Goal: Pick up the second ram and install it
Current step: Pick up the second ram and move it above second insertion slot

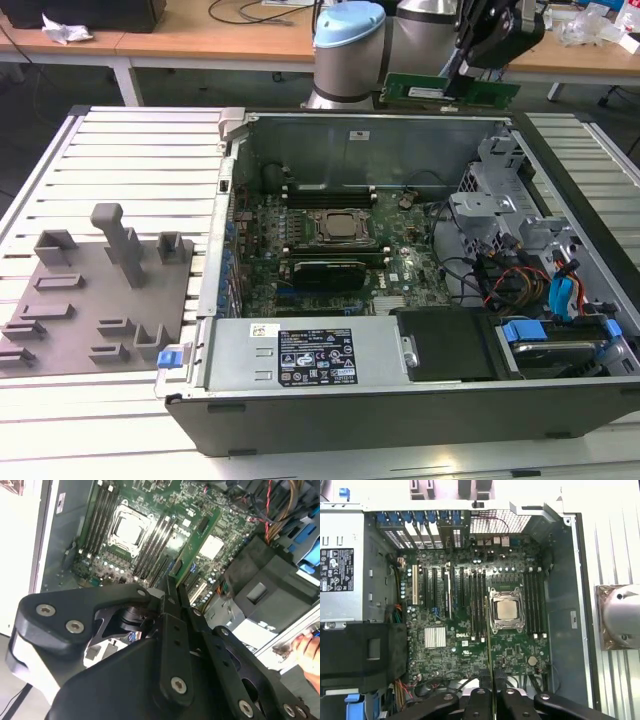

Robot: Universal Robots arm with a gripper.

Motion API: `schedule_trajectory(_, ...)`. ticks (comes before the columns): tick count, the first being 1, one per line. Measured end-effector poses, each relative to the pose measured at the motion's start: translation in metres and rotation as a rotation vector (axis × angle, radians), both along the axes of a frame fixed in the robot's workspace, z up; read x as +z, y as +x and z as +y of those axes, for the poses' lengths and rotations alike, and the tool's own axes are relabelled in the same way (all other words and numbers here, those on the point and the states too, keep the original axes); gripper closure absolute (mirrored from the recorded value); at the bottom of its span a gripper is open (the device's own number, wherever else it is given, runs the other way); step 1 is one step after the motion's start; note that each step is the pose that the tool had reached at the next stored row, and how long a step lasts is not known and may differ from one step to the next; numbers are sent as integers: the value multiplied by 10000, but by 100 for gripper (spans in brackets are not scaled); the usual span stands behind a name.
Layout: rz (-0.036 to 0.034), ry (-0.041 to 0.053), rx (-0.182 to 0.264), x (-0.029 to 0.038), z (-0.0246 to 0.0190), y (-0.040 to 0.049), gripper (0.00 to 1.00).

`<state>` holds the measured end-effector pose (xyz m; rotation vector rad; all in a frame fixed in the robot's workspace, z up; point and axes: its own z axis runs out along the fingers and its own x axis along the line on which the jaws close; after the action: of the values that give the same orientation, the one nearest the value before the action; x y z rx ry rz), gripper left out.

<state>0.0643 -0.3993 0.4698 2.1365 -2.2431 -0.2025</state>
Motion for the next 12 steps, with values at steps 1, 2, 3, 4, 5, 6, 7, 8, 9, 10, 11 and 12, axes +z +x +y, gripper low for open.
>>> schedule_trajectory(1, -1, 0, 1, -36, 0, -16, 86)
schedule_trajectory(2, 0, -1, 1, -55, 0, -22, 86)
schedule_trajectory(3, 0, -1, 0, -77, 0, -30, 86)
schedule_trajectory(4, -1, 1, 0, -112, 0, -42, 86)
schedule_trajectory(5, 0, -1, 0, -143, 0, -54, 86)
schedule_trajectory(6, 0, -1, 0, -178, 0, -74, 86)
schedule_trajectory(7, 0, -1, 0, -198, 0, -87, 86)
schedule_trajectory(8, 0, 0, -1, -222, 0, -107, 86)
schedule_trajectory(9, 0, -1, 1, -251, 0, -130, 86)
schedule_trajectory(10, 0, 0, 1, -288, 0, -155, 86)
schedule_trajectory(11, 0, -1, 0, -300, 0, -160, 86)
schedule_trajectory(12, 0, -2, 0, -300, 0, -160, 86)
